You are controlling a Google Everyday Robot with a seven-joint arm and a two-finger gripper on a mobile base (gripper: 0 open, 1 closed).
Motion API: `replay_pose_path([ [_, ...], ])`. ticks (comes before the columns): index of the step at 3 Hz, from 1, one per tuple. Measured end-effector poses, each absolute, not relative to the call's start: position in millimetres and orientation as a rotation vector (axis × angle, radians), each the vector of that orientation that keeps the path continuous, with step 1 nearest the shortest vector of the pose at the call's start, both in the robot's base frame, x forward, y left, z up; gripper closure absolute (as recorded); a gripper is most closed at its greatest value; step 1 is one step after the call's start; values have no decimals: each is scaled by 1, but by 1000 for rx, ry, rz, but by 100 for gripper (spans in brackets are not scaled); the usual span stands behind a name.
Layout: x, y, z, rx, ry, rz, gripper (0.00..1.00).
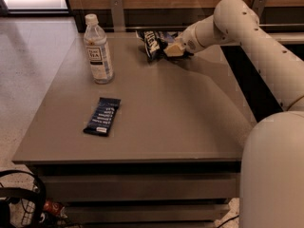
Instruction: Pick blue chip bag
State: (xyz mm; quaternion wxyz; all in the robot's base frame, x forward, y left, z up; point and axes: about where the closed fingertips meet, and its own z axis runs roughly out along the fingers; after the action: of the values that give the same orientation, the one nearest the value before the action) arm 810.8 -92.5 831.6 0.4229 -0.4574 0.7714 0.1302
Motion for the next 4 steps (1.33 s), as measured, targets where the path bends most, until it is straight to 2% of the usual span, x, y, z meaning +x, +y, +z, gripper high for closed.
replay_pose_path([
  [4,811,-92,832,-1145,1931,325,100],
])
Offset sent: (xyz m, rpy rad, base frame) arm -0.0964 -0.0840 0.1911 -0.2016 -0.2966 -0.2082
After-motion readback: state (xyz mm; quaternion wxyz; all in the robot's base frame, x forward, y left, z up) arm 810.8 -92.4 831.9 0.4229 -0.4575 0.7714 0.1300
